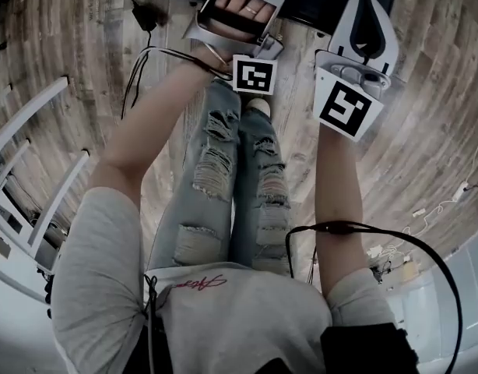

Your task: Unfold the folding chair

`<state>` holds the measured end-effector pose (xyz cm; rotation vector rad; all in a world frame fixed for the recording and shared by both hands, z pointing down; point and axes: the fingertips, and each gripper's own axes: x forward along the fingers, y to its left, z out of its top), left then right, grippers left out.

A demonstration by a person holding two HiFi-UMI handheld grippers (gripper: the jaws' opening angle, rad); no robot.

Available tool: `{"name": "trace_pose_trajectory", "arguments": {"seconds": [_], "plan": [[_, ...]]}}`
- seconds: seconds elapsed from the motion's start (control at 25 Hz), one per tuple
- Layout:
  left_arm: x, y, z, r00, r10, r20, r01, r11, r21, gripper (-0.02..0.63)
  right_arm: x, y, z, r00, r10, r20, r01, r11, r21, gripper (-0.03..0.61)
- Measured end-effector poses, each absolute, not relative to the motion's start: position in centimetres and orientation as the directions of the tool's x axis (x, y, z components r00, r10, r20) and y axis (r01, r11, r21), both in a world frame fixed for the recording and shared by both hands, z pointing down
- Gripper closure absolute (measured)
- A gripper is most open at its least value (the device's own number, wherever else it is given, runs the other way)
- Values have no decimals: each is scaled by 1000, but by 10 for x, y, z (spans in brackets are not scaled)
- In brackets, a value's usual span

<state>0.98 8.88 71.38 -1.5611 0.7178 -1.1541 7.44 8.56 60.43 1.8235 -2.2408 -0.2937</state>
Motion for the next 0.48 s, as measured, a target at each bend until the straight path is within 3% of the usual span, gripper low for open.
{"name": "trace_pose_trajectory", "arguments": {"seconds": [0.24, 0.48], "plan": [[17, 123, 735, 361, -883, 300, 82, -291, -953, 276, 67, 115, 622, -210, -978, 19, -919, 204, 338, 563], [18, 122, 730, 375, -892, 253, 44, -256, -966, 278, 63, 145, 625, -192, -981, -14, -954, 183, 239, 561]]}}
